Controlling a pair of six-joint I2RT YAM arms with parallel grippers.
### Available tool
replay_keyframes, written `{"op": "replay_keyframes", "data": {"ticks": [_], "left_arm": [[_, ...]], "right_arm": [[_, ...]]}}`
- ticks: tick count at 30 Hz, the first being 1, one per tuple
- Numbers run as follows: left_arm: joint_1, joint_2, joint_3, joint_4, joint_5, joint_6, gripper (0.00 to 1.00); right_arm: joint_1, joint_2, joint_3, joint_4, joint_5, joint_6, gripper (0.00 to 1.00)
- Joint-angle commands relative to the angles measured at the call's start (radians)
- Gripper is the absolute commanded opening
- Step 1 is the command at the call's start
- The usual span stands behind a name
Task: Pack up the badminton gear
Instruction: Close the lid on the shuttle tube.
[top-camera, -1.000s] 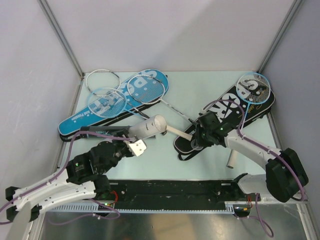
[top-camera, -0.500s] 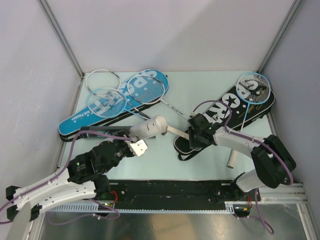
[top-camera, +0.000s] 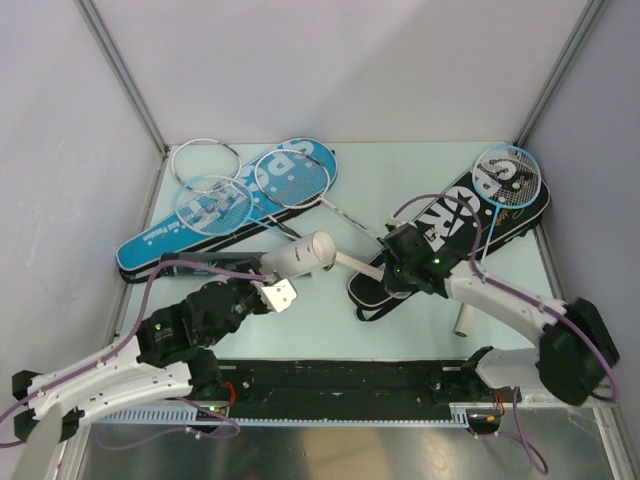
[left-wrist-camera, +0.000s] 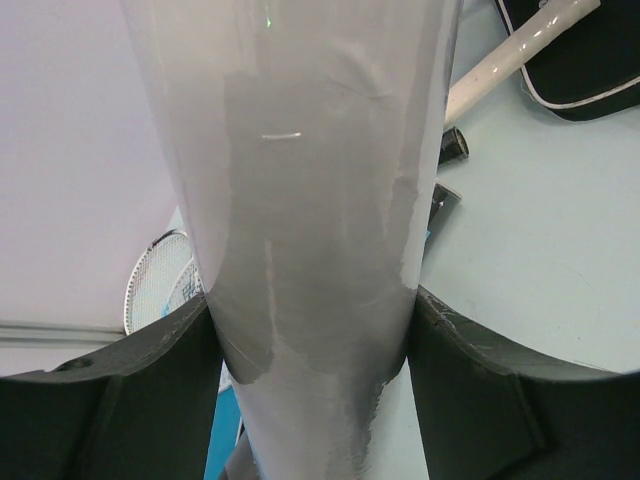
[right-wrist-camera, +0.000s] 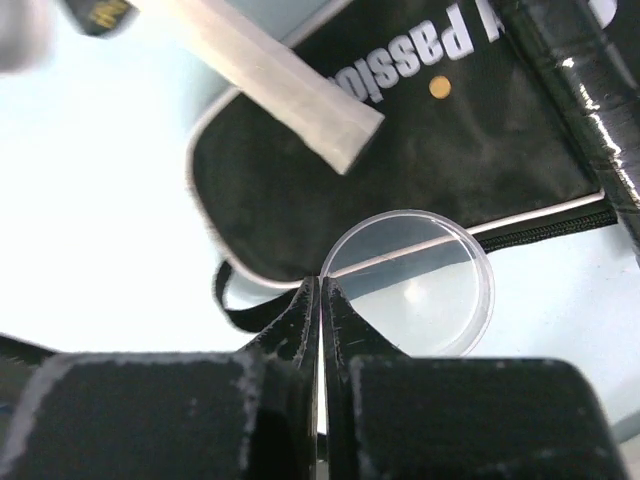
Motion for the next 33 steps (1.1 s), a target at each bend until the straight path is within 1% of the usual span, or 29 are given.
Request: {"op": "replay_keyframes", "data": {"ticks": [1,3,7,12,18,22,26,33], "left_arm": [[-0.006,0.014,0.019,0.054,-0.003,0.012,0.28],[-0.006,0.023,0.018,0.053,0.001,0.012,0.28],[-0.006,0.037,0.022,0.049,0.029,0.008,0.28],[-0.005,0.058,0.031,0.044,0.057,0.000,0.28],[-0.006,0.065,0.031,0.045,0.093,0.007,0.28],[-0.006,0.071,0.038,0.045,0.092,0.015,0.28],[-0.006,0.076,0.044,0.046,0.095,0.012,0.28],[-0.006,0.085,0.052,0.047,0.100,0.012,0.28]], "right_arm": [[0.001,-0.177,0.068,-0.024,-0.040,0.005,0.00],[-0.003,-0.244,0.082,0.003,-0.071,0.005,0.00],[-0.004,-0.364,0.102,0.120,-0.180,0.015,0.00],[-0.001,-0.438,0.121,0.323,-0.353,0.038,0.00],[0.008,-0.434,0.149,0.521,-0.494,0.081,0.00],[0.025,-0.411,0.158,0.601,-0.556,0.128,0.00],[0.060,-0.394,0.159,0.634,-0.580,0.160,0.00],[0.125,-0.362,0.151,0.630,-0.573,0.190,0.00]]}}
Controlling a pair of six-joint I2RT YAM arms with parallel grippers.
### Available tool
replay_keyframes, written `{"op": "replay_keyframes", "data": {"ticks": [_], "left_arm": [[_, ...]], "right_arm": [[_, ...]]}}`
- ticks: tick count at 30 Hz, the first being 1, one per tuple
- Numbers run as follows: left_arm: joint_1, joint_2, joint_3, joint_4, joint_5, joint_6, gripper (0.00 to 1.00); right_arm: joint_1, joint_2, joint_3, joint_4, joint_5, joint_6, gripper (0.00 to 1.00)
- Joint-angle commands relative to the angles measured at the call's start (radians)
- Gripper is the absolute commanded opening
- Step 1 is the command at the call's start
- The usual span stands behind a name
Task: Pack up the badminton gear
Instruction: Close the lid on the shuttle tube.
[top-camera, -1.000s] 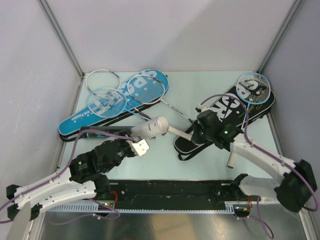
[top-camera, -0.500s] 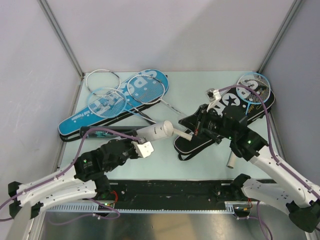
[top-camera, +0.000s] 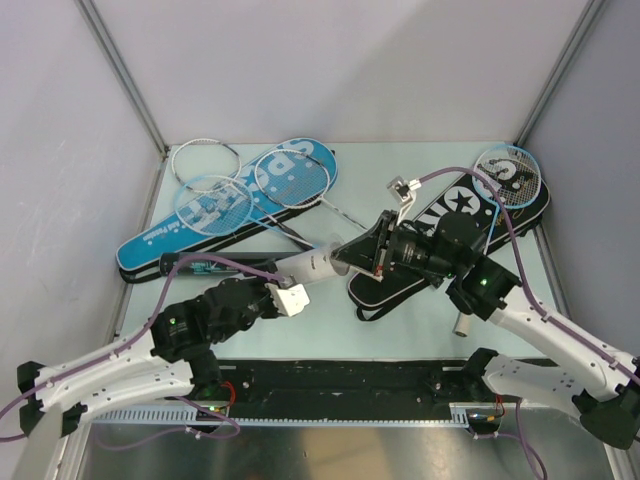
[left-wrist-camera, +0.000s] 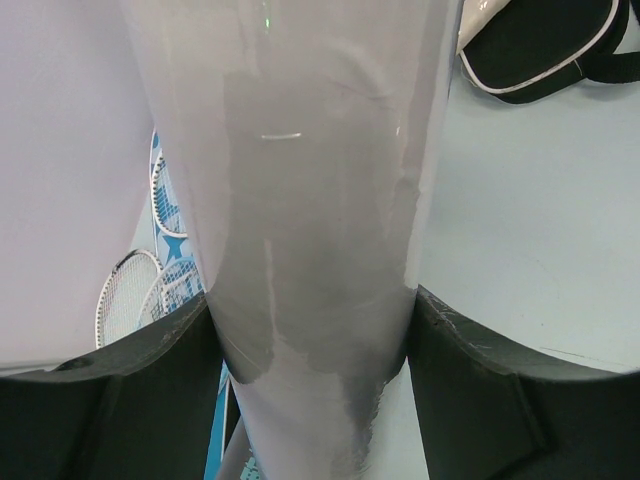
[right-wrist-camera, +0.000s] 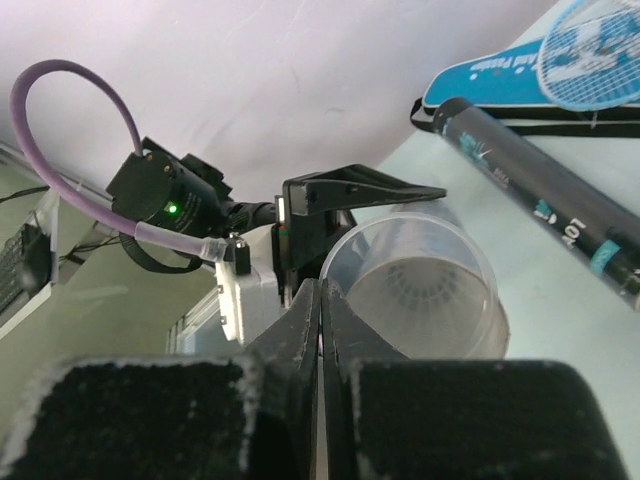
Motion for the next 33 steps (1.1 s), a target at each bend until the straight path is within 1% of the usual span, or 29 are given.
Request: {"op": "replay_keyframes", "data": {"ticks": [1,8,18,25,33], "left_arm": [[-0.006,0.001,0.054,0.049,0.010,0.012,0.28],[-0.006,-0.023,0.055,0.049,0.021,0.005,0.28],[-0.006,-0.060,0.073,0.060,0.046,0.002,0.28],[-0.006,-0.076,0.074,0.068,0.050,0.001,0.28],[-0.006,-0.086,0.075,0.070,0.049,0.002,0.28]], "right_arm": [[0.036,0.018,0.031,0.055,-0.019,0.034,0.00],[0.049,-0.008,-0.031,0.072,0.016,0.060,0.00],[0.042,-0.005,-0.061,0.148,-0.023,0.120,0.00],[0.044,0.012,-0.091,0.241,-0.069,0.193,0.00],[0.044,0.004,-0.114,0.245,-0.073,0.223,0.00]]}}
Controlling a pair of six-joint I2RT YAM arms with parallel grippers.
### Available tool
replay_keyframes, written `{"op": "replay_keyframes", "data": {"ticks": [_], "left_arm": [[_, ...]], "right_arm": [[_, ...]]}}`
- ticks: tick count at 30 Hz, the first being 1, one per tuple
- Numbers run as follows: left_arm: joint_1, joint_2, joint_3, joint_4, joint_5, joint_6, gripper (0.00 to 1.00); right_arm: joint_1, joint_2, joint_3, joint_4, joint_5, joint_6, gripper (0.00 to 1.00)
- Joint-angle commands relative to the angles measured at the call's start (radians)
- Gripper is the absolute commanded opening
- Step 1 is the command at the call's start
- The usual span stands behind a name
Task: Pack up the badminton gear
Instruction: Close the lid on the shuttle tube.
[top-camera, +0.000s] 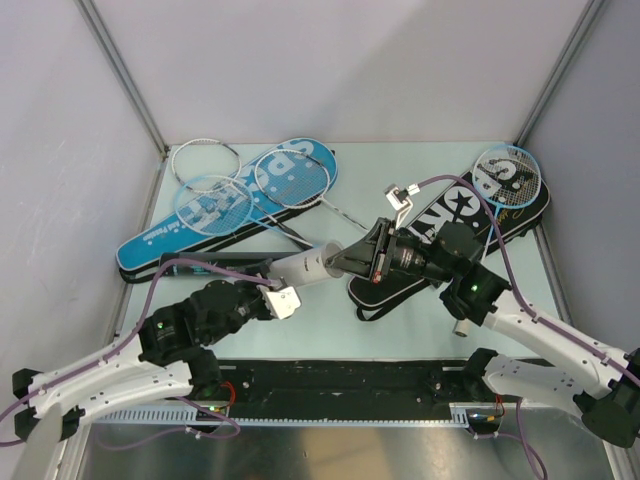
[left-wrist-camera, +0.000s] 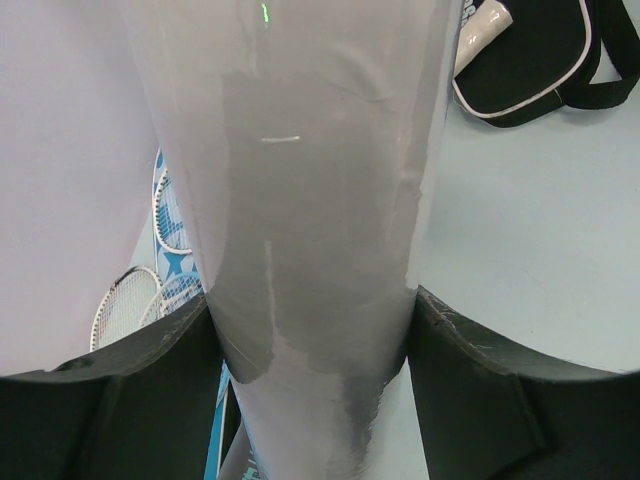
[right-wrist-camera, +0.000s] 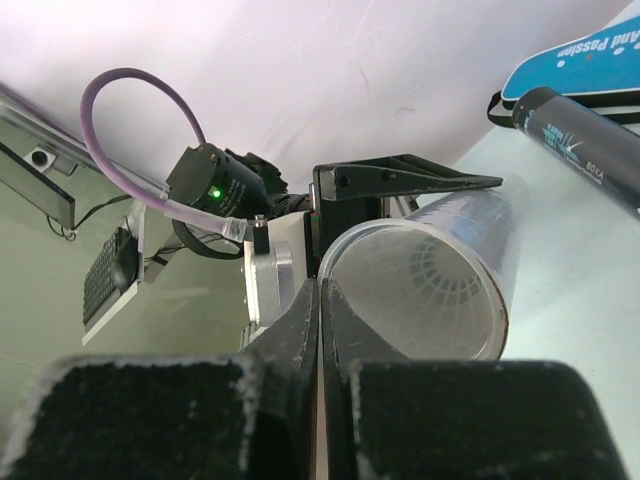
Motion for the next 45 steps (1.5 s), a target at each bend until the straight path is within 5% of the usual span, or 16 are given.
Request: {"op": "replay_keyframes", "data": {"ticks": [1,14,20,24,36,45], "left_arm": [[-0.006,-0.018,0.067,0.090,0.008,0.004,0.28],[-0.006,-0.029,0.058,0.095,0.018,0.018,0.28],[-0.006,-0.062,0.046,0.105,0.028,0.029,0.28],[-0.006,-0.069,0.040,0.105,0.035,0.024,0.28],[-0.006,-0.066,0.034,0.109,0.054,0.032,0.28],[-0.006,-0.014,0.067,0.111,0.017,0.044,0.27]], "right_arm": [[0.005,-0.003,-0.021,0.036,-0.028,0.038,0.00],[0.006,0.037,-0.050,0.097,-0.080,0.096,0.00],[-0.013,0.049,-0.050,0.116,-0.117,0.137,0.22],[-0.036,0.018,-0.050,0.106,-0.091,0.154,0.28],[-0.110,0.030,-0.043,0.096,-0.040,0.178,0.24],[-0.011,0.089,-0.014,-0.112,0.081,0.074,0.20]]}}
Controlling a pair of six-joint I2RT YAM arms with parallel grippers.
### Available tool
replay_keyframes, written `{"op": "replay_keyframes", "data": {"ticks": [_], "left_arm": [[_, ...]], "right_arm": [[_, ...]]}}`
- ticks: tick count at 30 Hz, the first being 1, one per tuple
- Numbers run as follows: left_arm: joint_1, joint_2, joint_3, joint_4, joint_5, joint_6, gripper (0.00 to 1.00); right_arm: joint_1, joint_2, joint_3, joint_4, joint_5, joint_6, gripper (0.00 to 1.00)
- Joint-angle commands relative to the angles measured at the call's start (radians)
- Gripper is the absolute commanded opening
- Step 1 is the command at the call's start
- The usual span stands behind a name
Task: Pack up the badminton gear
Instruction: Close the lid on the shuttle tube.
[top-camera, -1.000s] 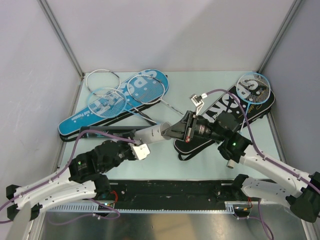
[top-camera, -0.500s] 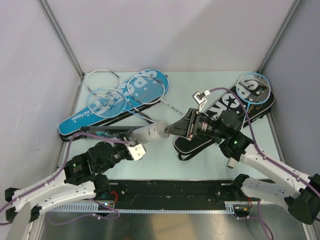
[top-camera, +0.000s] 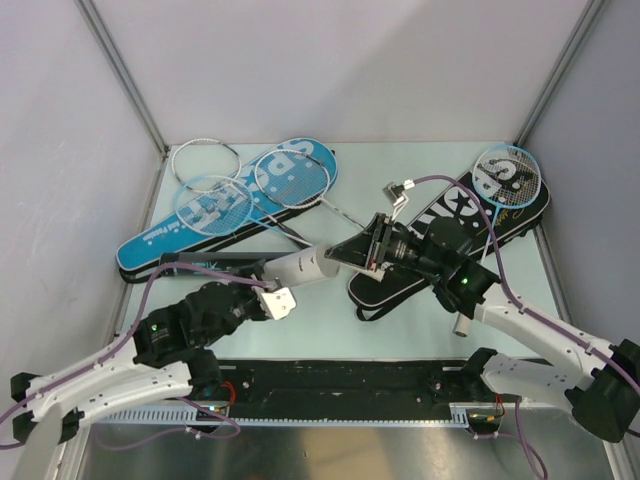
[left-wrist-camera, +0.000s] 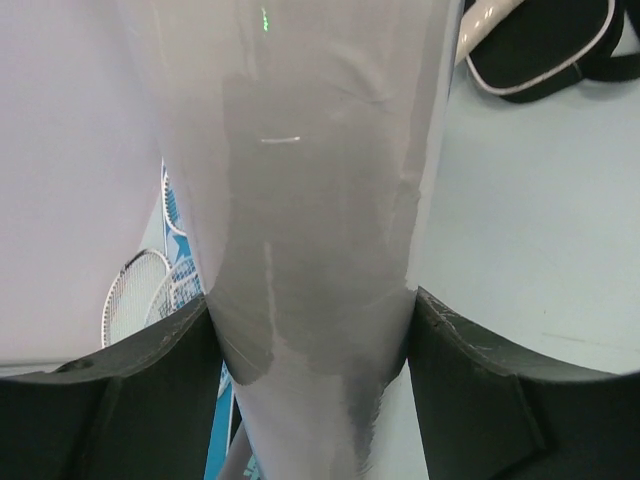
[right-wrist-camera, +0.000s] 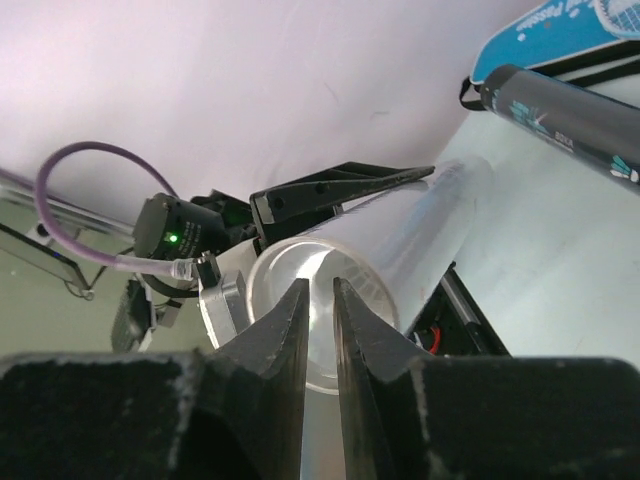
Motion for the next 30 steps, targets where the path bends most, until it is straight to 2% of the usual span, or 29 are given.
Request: {"op": "replay_keyframes", "data": {"ticks": [1,8,13,15,19,24,26,30], "left_arm": [[-0.009,0.035,0.076,0.144,0.021,0.033,0.26],[-0.009,0.123,0.159,0.144,0.015,0.017,0.26],[-0.009,0.172,0.210,0.147,0.015,-0.019,0.27],[-0.009,0.201,0.224,0.153,-0.020,-0.040,0.27],[0.003,0.302,0.264,0.159,-0.100,-0.112,0.27],[0.088,0.445,0.372,0.164,-0.071,-0.286,0.27],[0.146,0.508,0.436,0.175,-0.023,-0.368,0.26],[0.262,0.681,0.590,0.204,0.027,-0.518,0.27]], "right_arm": [[0.079,0.021,0.026,-0.197,0.108,-0.097,0.20],[0.130,-0.008,0.037,-0.409,0.284,-0.193,0.19],[0.111,-0.051,0.040,-0.452,0.298,-0.222,0.23],[0.072,-0.100,0.055,-0.468,0.316,-0.230,0.33],[-0.016,-0.217,0.127,-0.530,0.399,-0.284,0.64],[-0.094,-0.340,0.151,-0.553,0.451,-0.364,0.94],[-0.104,-0.371,0.151,-0.594,0.476,-0.395,0.98],[-0.114,-0.403,0.136,-0.681,0.518,-0.433,0.99]]}}
